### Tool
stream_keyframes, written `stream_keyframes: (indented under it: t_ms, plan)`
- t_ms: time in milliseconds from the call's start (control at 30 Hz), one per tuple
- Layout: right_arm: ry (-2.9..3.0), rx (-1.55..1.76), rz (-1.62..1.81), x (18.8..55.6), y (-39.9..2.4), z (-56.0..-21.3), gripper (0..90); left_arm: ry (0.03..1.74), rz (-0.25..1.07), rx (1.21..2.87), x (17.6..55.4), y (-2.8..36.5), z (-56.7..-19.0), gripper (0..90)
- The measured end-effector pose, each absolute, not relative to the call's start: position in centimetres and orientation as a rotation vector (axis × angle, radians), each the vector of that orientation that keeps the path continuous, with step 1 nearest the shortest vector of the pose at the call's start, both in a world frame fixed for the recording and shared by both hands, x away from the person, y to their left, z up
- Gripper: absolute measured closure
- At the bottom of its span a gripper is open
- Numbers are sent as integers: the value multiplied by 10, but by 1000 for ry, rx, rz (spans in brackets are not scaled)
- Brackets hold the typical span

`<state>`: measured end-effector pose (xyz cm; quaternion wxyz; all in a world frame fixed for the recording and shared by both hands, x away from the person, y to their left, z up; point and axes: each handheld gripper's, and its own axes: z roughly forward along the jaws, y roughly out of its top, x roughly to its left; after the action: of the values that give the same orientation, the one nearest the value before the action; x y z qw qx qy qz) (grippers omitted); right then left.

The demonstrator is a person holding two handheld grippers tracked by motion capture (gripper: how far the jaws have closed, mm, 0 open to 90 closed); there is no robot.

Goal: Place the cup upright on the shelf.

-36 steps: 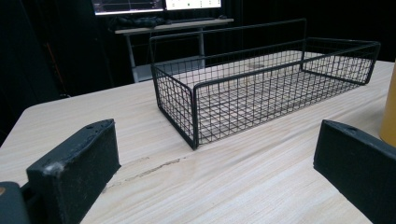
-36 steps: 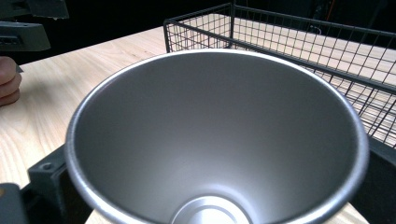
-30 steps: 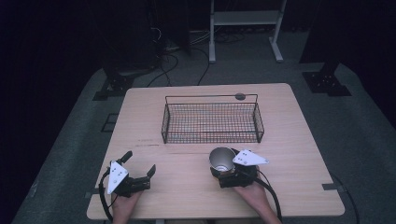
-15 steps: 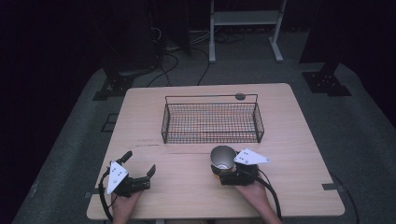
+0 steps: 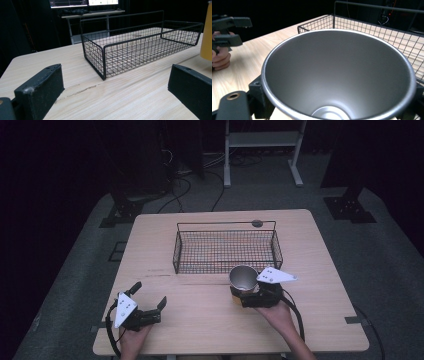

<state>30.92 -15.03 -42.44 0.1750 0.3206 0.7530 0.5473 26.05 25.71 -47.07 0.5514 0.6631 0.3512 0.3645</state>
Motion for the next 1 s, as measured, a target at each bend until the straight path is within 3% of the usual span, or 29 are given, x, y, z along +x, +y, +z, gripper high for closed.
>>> stream_keyframes:
  t_ms: [1000]
  plan:
    - [2117, 887, 1598, 359, -160, -363, 124, 836, 860, 1568, 261, 257, -471, 0]
